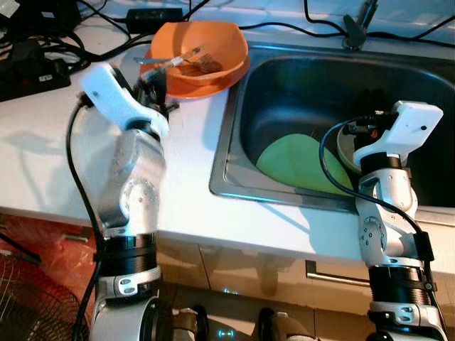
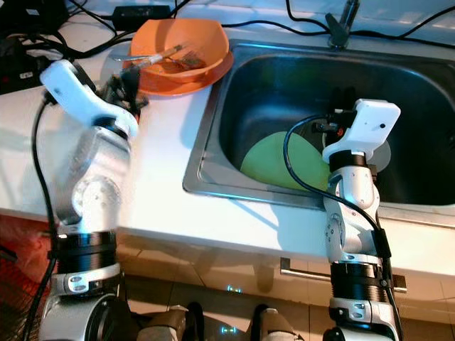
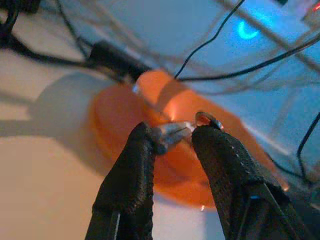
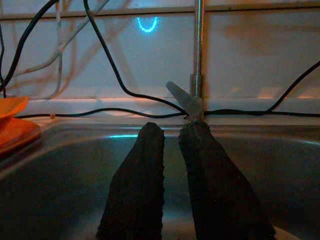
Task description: Kitchen organization
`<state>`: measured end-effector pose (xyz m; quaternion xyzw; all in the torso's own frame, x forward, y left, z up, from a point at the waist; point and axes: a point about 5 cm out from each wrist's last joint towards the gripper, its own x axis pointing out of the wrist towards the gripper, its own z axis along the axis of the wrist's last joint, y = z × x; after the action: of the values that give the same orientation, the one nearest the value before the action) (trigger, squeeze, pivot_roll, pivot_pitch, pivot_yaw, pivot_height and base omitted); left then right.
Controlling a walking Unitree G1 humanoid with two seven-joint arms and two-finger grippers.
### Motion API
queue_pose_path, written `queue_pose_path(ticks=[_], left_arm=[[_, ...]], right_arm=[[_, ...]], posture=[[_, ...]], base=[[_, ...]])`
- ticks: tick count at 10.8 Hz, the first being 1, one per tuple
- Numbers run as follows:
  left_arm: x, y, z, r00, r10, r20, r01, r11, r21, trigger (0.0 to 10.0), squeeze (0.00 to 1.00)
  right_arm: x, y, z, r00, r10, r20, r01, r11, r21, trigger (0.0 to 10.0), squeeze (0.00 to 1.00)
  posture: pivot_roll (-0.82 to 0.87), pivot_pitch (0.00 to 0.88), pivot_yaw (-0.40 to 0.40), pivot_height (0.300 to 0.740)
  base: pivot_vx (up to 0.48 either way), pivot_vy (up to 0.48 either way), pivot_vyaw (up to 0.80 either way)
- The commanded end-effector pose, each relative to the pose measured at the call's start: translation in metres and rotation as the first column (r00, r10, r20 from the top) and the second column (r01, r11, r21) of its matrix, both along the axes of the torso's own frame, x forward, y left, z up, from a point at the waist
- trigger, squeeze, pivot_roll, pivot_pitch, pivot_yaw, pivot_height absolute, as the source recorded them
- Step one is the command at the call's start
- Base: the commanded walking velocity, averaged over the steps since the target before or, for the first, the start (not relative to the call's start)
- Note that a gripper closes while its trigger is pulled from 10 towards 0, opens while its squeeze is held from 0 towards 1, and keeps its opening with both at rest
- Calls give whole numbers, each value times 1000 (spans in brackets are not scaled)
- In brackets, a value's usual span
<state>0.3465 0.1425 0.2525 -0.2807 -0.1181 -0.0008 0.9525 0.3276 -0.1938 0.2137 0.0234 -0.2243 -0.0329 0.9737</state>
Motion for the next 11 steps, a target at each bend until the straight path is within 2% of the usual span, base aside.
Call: queue_pose_path(ticks=[1,2,4,5,6,7,9,10,11], left_arm=[[-3,2,-3,999,15,-35,-15,1000,-16,10000,0],[-2,3,1,998,17,-63,-20,999,-40,10000,0],[-1,2,11,998,2,-59,-5,998,-58,10000,0],[0,-1,17,997,-33,-67,24,993,-119,10000,0],[0,-1,14,995,-54,-89,37,983,-178,10000,0],[1,-1,11,992,-63,-107,41,979,-198,10000,0],[-3,-15,15,988,-135,-80,124,983,-138,10000,0],[-6,-26,10,978,-188,-88,176,976,-128,10000,0],[-10,-35,-6,966,-216,-139,198,971,-137,10000,0]], right_arm=[[-3,-2,-6,1000,-2,-17,2,1000,7,10000,0],[-2,-1,-6,1000,2,-16,-2,1000,4,10000,0],[-2,0,-5,1000,4,-16,-4,1000,4,10000,0],[-2,1,-6,1000,9,-17,-9,1000,4,10000,0],[-2,1,-6,1000,12,-18,-12,1000,2,10000,0],[-2,1,-5,1000,12,-17,-12,1000,0,10000,0],[-2,-2,-6,1000,7,-21,-7,1000,-1,10000,0],[-1,0,-7,1000,10,-25,-10,1000,0,10000,0],[1,2,-7,999,15,-28,-15,1000,2,10000,0]], posture=[[8,208,41,740],[10,204,46,740],[12,201,46,740],[13,196,47,740],[12,194,45,740],[9,196,44,740],[22,210,36,740],[23,213,35,740],[23,215,34,740]], base=[[0,0,0],[0,0,0],[0,0,0],[0,0,0],[0,0,0],[0,0,0],[0,0,0],[0,0,0],[0,0,0]])
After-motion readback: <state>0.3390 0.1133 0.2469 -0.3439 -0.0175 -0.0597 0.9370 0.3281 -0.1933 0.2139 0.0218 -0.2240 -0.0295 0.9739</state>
